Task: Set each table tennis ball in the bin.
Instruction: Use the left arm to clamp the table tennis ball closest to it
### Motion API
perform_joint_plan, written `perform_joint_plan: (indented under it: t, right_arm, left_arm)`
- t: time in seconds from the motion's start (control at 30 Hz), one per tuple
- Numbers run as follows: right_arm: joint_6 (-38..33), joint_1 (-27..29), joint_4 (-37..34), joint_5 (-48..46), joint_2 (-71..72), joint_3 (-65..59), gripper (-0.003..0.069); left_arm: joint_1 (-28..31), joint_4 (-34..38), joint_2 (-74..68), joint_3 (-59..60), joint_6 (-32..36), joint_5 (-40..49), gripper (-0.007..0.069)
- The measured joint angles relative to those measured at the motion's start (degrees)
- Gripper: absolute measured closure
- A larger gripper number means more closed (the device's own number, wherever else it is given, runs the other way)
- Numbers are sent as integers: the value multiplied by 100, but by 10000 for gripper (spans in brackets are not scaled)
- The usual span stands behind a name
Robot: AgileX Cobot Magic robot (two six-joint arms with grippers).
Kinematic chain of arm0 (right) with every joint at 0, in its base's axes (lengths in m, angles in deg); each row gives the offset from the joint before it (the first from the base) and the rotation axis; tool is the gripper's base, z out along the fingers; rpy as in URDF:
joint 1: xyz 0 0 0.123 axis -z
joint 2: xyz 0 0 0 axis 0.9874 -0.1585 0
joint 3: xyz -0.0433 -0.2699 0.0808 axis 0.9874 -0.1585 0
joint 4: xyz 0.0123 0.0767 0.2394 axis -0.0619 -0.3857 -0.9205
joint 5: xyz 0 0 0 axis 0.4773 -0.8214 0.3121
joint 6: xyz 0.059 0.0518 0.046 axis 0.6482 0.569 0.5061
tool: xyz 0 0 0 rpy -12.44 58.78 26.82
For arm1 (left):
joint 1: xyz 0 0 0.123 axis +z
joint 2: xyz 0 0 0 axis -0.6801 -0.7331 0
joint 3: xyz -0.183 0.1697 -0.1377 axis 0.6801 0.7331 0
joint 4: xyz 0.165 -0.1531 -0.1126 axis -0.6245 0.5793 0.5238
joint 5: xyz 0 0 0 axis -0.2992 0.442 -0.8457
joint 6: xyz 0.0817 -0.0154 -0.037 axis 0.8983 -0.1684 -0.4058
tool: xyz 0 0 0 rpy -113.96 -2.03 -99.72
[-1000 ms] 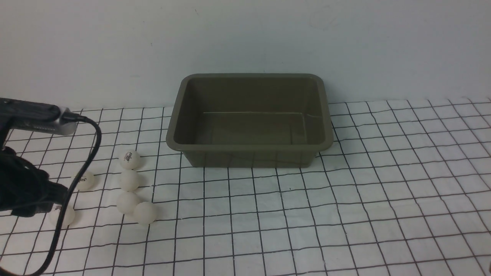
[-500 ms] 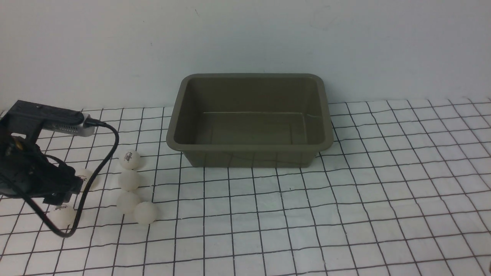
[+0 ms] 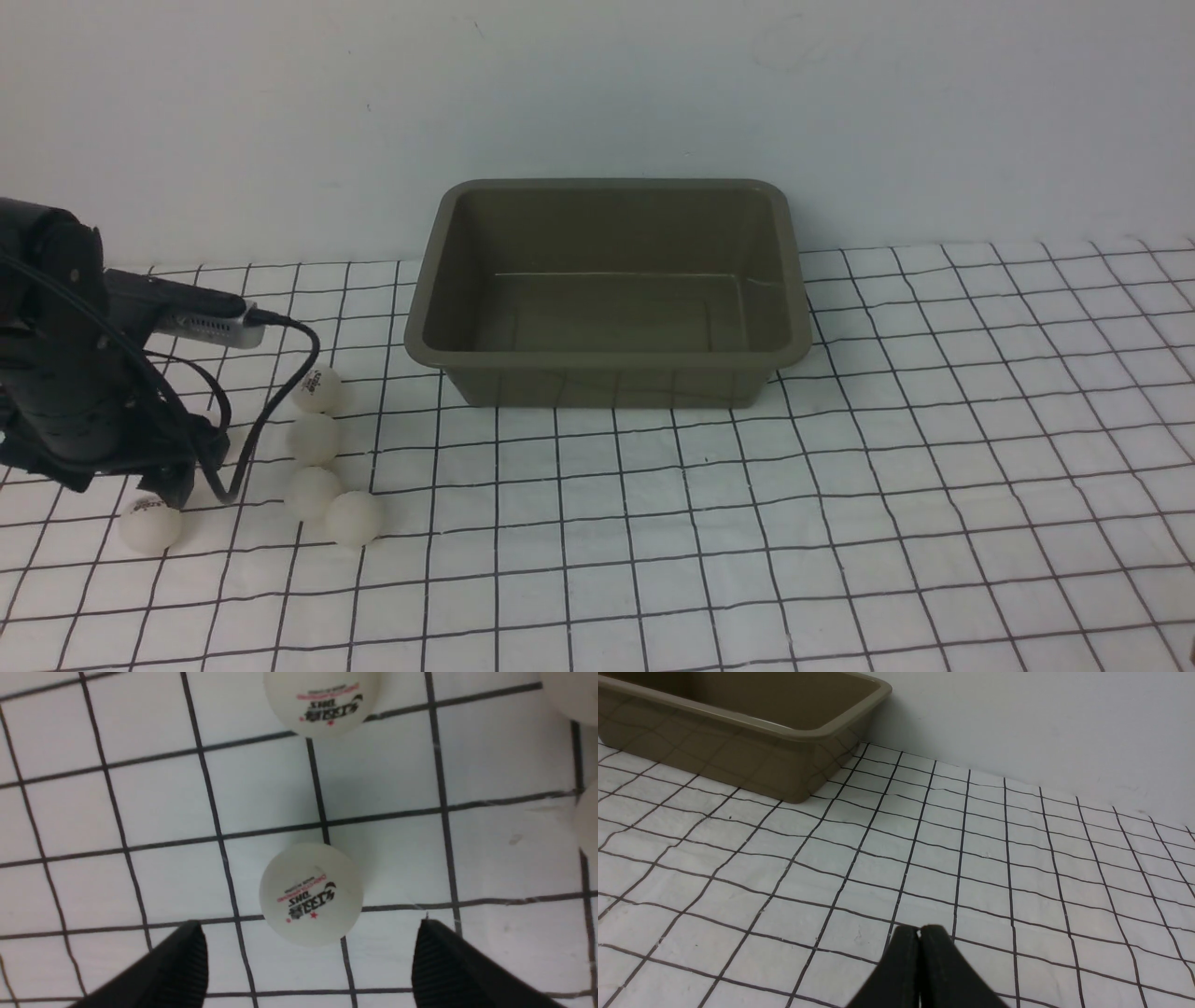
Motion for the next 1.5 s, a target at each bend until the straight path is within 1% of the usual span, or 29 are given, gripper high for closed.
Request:
perform_joint_plan:
  t: [0.23,0.27,0.37,0.4,0.47,0.67,0.97,1.0,1.1,1.17,1.2,1.37,1.5]
  right_arm:
    - [0,0,0,0,0,0,676]
    - [0,0,0,0,0,0,676]
    - [0,0,0,0,0,0,676]
    - [0,0,0,0,0,0,676]
    - [0,0,0,0,0,0,676]
    - [0,0,0,0,0,0,676]
    - [0,0,0,0,0,0,676]
    - [0,0,0,0,0,0,676]
    - [0,0,0,0,0,0,676]
    - [0,0,0,0,0,0,676]
    - [0,0,0,0,0,0,676]
    - [0,0,0,0,0,0,676]
    - [0,0,0,0,0,0,676]
  left_arm:
    - [327,59,-199,0,-92,7,101]
    - [396,155,-215,-2,-86,7,101]
    - [490,421,-269,-21,108,-15,101]
    - [517,661,-333,-27,301,-27,101]
    - [523,856,-414,-27,473,-44,101]
    - [523,929,-616,-33,577,-72,101]
    - [523,929,-945,-38,582,-409,106]
    - [523,933,-959,-38,582,-446,116]
    - [523,933,-994,-38,582,-493,181]
    - [523,933,-999,-38,582,-495,265]
    - [523,933,-999,-38,582,-489,279]
    - [523,947,-992,-50,558,-253,279]
    - [523,967,-769,-50,558,212,279]
